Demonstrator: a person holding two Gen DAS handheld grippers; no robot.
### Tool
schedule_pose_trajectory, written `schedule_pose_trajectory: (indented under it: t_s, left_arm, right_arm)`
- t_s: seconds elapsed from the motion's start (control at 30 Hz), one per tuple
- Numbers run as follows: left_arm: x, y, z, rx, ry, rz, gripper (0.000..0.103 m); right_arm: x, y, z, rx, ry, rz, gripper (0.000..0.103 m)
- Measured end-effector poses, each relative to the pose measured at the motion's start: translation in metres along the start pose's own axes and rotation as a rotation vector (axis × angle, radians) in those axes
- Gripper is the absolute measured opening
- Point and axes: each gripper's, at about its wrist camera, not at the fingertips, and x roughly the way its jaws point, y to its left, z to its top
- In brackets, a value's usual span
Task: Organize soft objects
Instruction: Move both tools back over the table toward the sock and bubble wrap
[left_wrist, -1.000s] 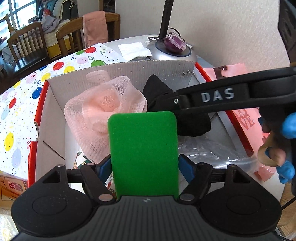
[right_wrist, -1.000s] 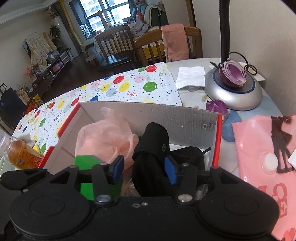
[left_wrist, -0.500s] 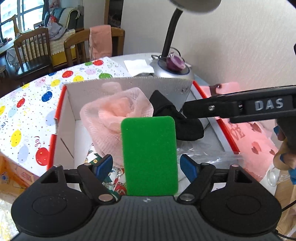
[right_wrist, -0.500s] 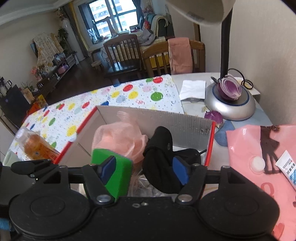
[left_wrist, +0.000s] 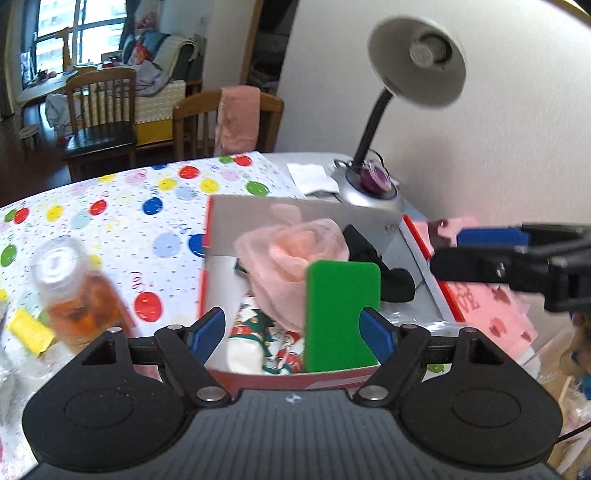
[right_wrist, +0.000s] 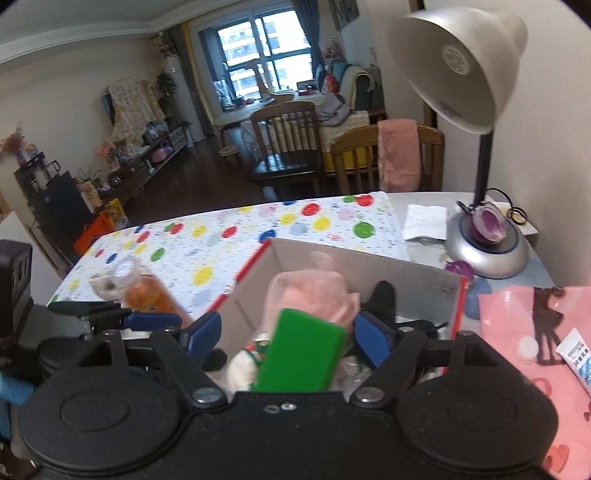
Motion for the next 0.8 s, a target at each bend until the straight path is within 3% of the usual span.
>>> schedule_pose_trajectory:
  t_s: [0.17,0.23,0.53,0.8]
  left_arm:
    - [-0.033,0.028,-0.006,-0.015,-0.04,0.016,0.08]
    - [-0.046,0.04,-0.011,-0.017,-0.05,0.028,0.086]
    - [-0.102,0.099,-0.03,-0.021,-0.087,0.06,0.087]
    - [-0.141,0.157,-0.044,-0.014,-0.115,0.062,0.099]
  right_arm:
    - [-0.008,0.031,-0.002,-0.023,-0.014,0.02,0.084]
    - [-0.01,0.045,-0.004,-0.032,-0.02,0.03,0.086]
    - [-0.001,0.115,-0.016,-0.061,-0.027,0.071,0.093]
    - [0.018,0.18,-0.033,-0.086,-0.003,0.079,0.097]
